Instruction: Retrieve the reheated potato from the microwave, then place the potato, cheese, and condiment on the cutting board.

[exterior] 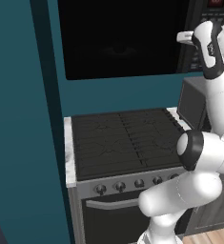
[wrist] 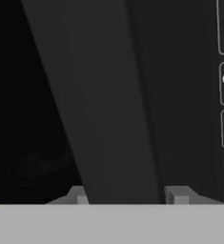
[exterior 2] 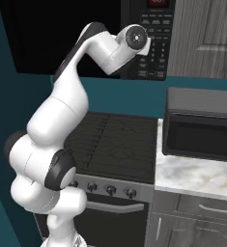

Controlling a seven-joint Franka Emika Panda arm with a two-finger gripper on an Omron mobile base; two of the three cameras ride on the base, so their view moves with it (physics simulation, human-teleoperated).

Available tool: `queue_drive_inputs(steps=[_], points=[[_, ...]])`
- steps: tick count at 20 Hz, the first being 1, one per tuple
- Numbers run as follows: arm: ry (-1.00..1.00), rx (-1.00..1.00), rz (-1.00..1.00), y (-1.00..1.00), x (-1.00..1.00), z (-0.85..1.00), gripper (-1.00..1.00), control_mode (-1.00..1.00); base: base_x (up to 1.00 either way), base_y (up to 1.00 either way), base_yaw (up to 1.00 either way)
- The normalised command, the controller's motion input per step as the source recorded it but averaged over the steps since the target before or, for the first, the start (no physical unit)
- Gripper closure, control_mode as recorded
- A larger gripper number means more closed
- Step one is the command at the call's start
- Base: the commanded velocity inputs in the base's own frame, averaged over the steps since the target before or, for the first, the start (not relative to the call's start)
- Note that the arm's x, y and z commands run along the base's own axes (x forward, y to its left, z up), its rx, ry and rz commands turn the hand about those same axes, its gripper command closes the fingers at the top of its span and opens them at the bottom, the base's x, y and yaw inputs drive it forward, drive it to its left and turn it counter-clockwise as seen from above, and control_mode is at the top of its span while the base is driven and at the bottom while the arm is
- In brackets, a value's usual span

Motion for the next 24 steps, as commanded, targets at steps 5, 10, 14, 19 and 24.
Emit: queue_drive_inputs(steps=[5,10,14,19,24], points=[[0.0,0.0,0.01,0.16,0.0,0.0,1.0,-1.0,0.0,0.0,0.0],[-0.01,0.0,0.0,0.16,-0.1,0.0,1.0,-1.0,0.0,0.0,0.0],[0.0,0.0,0.0,0.14,-0.38,0.0,1.0,-1.0,0.0,0.0,0.0],[-0.01,0.0,0.0,0.07,-0.58,0.0,1.0,-1.0,0.0,0.0,0.0],[0.0,0.0,-0.05,0.03,-0.69,0.01,1.0,-1.0,0.0,0.0,0.0]])
